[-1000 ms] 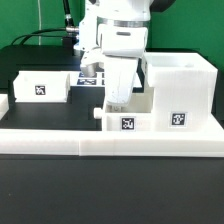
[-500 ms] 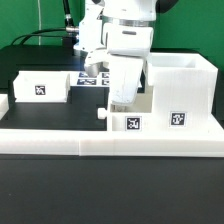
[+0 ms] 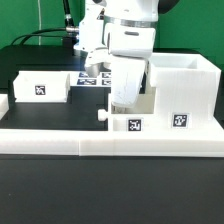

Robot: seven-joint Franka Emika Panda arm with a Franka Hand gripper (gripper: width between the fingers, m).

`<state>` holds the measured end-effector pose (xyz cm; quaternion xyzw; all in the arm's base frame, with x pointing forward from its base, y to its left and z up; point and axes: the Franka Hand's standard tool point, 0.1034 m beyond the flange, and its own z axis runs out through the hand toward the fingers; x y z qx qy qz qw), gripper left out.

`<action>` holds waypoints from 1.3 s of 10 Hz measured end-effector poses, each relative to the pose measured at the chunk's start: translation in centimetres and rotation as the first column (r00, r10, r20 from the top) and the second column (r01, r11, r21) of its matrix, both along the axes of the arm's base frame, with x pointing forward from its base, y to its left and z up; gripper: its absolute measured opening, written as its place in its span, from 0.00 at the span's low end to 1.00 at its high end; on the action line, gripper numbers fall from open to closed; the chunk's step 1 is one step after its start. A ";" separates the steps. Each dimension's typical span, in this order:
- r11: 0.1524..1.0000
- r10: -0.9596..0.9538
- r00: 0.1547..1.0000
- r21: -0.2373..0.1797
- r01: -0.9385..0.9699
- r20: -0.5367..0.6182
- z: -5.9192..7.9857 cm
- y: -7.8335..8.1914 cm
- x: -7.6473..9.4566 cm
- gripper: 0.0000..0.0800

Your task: Assemble drawer

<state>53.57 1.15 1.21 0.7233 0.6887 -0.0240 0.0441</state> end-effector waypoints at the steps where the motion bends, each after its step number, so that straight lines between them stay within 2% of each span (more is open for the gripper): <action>1: 1.000 0.000 1.000 -0.002 0.000 0.001 0.0 0.0 0.0 0.06; 2: 1.000 -0.002 1.000 -0.002 0.002 -0.002 -0.1 -0.2 -0.1 0.06; 3: 1.000 -0.004 1.000 -0.002 0.004 -0.002 -0.1 -0.3 -0.1 0.19; 4: 1.000 -0.013 1.000 -0.006 0.013 -0.012 0.2 -0.7 -0.1 0.19; 5: 1.000 -0.015 1.000 -0.007 0.015 -0.005 0.6 -0.7 0.1 0.41; 6: 1.000 -0.025 1.000 -0.006 0.025 0.001 0.9 -0.6 0.3 0.41; 7: 0.999 -0.047 0.999 -0.004 0.047 0.014 1.5 -0.3 0.5 0.66; 8: 0.998 -0.066 0.997 -0.001 0.066 0.033 2.5 0.2 0.9 0.76; 9: 0.998 -0.065 0.997 0.001 0.065 0.050 3.5 0.5 1.2 0.80; 10: 0.998 -0.055 0.998 -0.009 0.056 0.042 4.4 0.1 1.3 0.80; 11: 0.999 -0.044 0.999 -0.022 0.045 0.032 5.8 -0.9 1.3 0.81; 12: 0.999 -0.033 0.999 -0.034 0.033 0.018 6.6 -2.3 1.2 0.81; 13: 0.998 -0.047 0.999 -0.038 0.048 0.010 6.7 -3.5 1.1 0.81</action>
Offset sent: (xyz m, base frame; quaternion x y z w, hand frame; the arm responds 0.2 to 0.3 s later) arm -0.0014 -0.0147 0.0145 0.0446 0.0016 0.0389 0.9982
